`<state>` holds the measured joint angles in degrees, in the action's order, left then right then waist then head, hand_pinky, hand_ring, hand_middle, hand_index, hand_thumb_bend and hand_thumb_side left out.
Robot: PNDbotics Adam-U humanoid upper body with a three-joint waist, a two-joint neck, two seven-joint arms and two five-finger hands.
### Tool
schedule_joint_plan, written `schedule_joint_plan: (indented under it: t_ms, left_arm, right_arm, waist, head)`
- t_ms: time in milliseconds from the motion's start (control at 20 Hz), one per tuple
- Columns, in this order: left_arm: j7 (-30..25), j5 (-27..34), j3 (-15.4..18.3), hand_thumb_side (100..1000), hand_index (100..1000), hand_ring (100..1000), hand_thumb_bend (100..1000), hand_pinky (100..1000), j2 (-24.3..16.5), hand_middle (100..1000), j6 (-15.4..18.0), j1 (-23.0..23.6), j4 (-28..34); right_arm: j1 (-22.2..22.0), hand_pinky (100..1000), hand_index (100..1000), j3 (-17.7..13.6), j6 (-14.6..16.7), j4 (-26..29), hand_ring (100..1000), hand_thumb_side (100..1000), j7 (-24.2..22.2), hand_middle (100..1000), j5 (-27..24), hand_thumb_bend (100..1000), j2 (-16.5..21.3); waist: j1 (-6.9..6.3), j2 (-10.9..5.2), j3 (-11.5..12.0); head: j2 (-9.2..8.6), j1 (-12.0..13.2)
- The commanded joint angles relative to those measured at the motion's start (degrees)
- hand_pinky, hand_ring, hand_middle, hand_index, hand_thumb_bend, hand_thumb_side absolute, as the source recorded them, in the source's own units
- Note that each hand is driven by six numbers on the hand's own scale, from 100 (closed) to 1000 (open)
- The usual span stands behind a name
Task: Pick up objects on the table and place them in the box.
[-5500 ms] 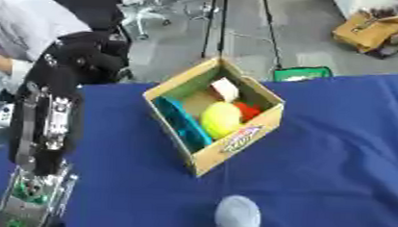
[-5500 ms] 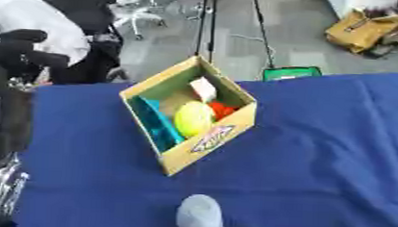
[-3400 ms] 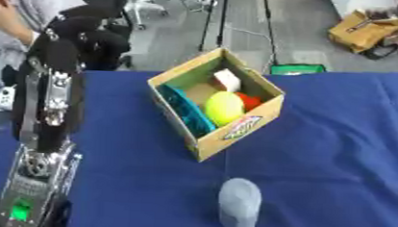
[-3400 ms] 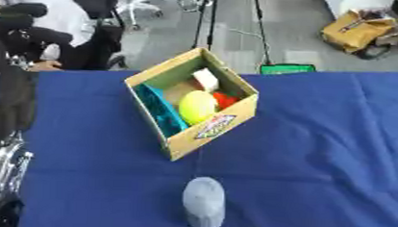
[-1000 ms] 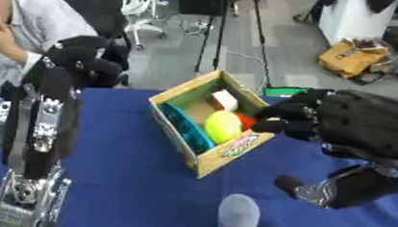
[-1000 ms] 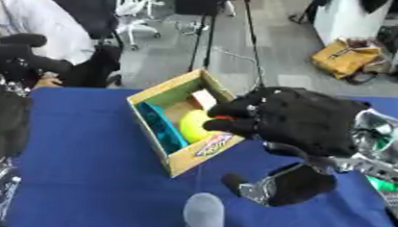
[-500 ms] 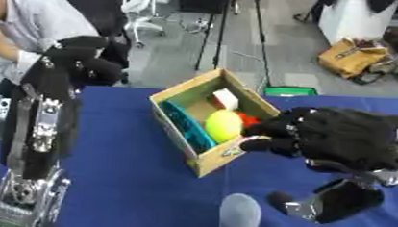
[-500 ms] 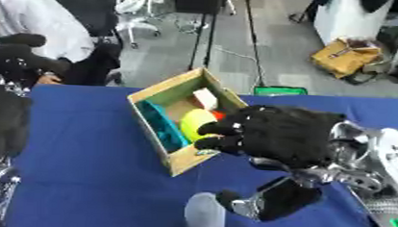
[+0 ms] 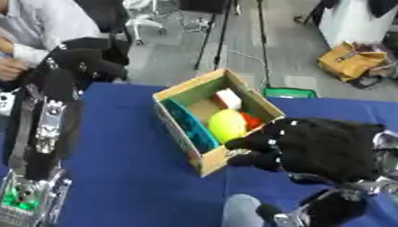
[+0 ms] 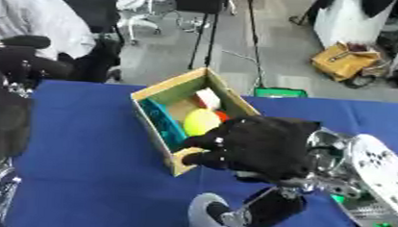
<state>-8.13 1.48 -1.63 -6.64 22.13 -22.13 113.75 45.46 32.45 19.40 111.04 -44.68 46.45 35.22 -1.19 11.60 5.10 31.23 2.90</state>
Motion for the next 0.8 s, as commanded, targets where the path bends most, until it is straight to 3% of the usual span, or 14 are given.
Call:
schedule_joint_plan:
  t_ms: [50, 400, 500, 600, 750, 800]
  left_arm:
    - [-0.35, 0.26, -0.28, 729, 754, 632, 100, 719, -1.25, 744, 0.07, -0.47, 0.84]
    - [-0.75, 0.39, -0.53, 729, 755, 632, 100, 719, -1.56, 745, 0.01, -0.54, 0.84]
    - [-0.77, 0.38, -0.53, 729, 754, 632, 100, 719, -1.6, 745, -0.01, -0.57, 0.84]
    - [-0.81, 0.4, -0.54, 729, 754, 633, 100, 719, -1.61, 745, -0.04, -0.6, 0.84]
    - [-0.88, 0.42, -0.55, 728, 754, 633, 100, 719, -1.61, 745, -0.07, -0.64, 0.84]
    - [-0.91, 0.43, -0.57, 727, 754, 633, 100, 719, -1.61, 745, -0.07, -0.65, 0.84]
  right_arm:
    - [2.03, 858, 1000, 1.68, 7.17, -2.09, 908, 718, -5.18, 1000, 0.57, 268, 1.15]
    - [4.03, 843, 1000, 4.85, 9.98, -7.03, 899, 664, -3.61, 1000, 1.67, 286, 0.56]
    - [3.93, 828, 1000, 5.17, 10.35, -7.89, 891, 547, -3.37, 1000, 1.65, 342, 0.59]
    - [3.83, 832, 1000, 5.37, 10.48, -8.49, 894, 523, -3.87, 1000, 1.0, 380, 0.56]
    - [3.88, 843, 1000, 5.5, 10.27, -8.44, 898, 522, -5.17, 1000, -0.69, 418, 0.38]
    - [3.98, 910, 1000, 5.62, 10.42, -8.2, 928, 550, -5.93, 1000, -0.87, 433, 0.42]
  waist:
    - [0.21, -1.12, 0.25]
    - [0.79, -0.98, 0.58]
    - [0.85, -0.89, 0.64]
    - [0.89, -0.82, 0.69]
    - [0.91, -0.76, 0.68]
    - [0.92, -0.74, 0.7]
  head:
    - [0.29, -0.6]
    - [0.15, -1.43]
    - [0.12, -1.43]
    - [0.13, -1.43]
    - [0.15, -1.43]
    - [0.17, -1.42]
